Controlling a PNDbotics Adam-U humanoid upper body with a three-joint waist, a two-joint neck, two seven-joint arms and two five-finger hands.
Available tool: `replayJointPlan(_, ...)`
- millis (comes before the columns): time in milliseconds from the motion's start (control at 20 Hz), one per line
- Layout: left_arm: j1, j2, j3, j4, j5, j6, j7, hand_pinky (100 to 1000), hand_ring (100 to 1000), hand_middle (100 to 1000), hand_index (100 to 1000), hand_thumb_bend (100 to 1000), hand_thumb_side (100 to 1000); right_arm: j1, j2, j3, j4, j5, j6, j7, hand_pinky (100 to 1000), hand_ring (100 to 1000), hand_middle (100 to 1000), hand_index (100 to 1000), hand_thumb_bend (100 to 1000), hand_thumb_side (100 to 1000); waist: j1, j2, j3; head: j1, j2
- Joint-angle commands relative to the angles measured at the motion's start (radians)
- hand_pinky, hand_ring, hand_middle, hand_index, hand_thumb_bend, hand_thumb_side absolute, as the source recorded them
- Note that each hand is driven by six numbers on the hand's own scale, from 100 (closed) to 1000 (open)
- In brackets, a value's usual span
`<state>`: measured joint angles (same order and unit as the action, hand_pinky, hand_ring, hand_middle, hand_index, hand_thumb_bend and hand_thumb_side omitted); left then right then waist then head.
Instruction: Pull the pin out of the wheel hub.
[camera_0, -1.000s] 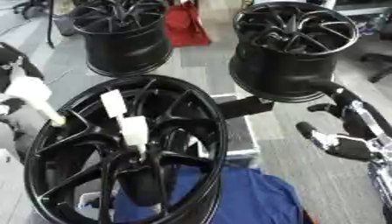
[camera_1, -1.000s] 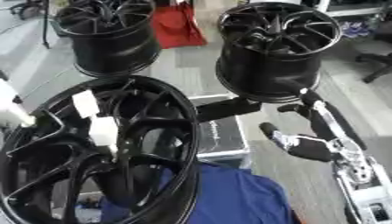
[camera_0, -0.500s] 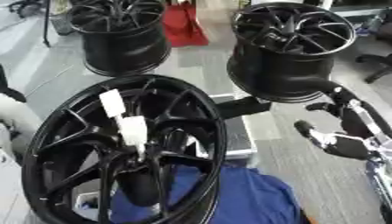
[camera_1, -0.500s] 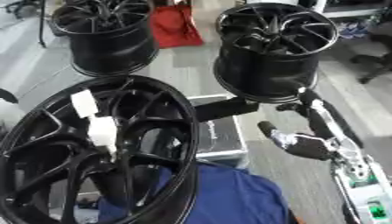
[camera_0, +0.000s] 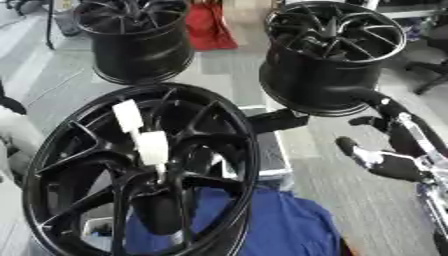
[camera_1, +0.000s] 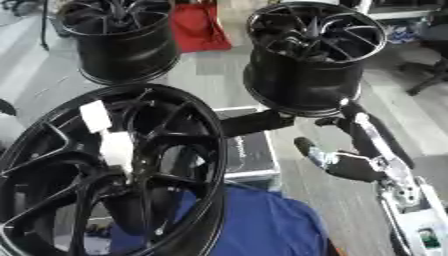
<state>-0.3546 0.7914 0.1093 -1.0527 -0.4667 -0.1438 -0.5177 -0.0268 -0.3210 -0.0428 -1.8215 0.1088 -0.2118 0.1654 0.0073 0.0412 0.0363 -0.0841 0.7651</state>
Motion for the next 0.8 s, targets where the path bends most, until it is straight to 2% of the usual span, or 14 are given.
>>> replayJointPlan(50, 0.011, -0.023, 0.037, -0.072, 0.139, -0.009, 0.107, 657, 685, 712, 874, 402, 486, -0.013, -0.010, -0.008, -0.013, 0.001, -0.002, -0.004, 735, 1000, 912, 932, 466, 284, 0.000, -0.005, 0.002, -0.002, 0.002)
replayJointPlan(100, 0.021, -0.044, 0.043, -0.109, 0.189, -0.015, 0.142, 648, 681, 706, 867, 356, 506, -0.014, -0.009, -0.009, -0.013, 0.001, -0.002, -0.005, 735, 1000, 912, 932, 466, 284, -0.002, -0.004, 0.002, -0.002, 0.002)
replayJointPlan(300, 0.076, -0.144, 0.067, -0.311, 0.340, -0.018, 0.286, 624, 668, 688, 853, 296, 529, -0.018, -0.003, -0.009, -0.013, -0.002, -0.002, -0.006, 734, 1000, 912, 932, 466, 282, -0.010, 0.003, 0.004, -0.003, -0.002)
replayJointPlan(550, 0.143, -0.305, 0.112, -0.561, 0.420, 0.029, 0.440, 597, 636, 655, 832, 249, 522, -0.022, 0.004, -0.010, -0.012, -0.004, -0.002, -0.008, 734, 1000, 911, 931, 466, 281, -0.017, 0.011, 0.007, -0.007, -0.005)
replayJointPlan(800, 0.194, -0.442, 0.144, -0.702, 0.467, 0.059, 0.534, 595, 632, 650, 827, 249, 520, -0.024, 0.010, -0.011, -0.011, -0.004, -0.001, -0.011, 734, 1000, 911, 931, 464, 282, -0.018, 0.013, 0.015, -0.008, -0.007)
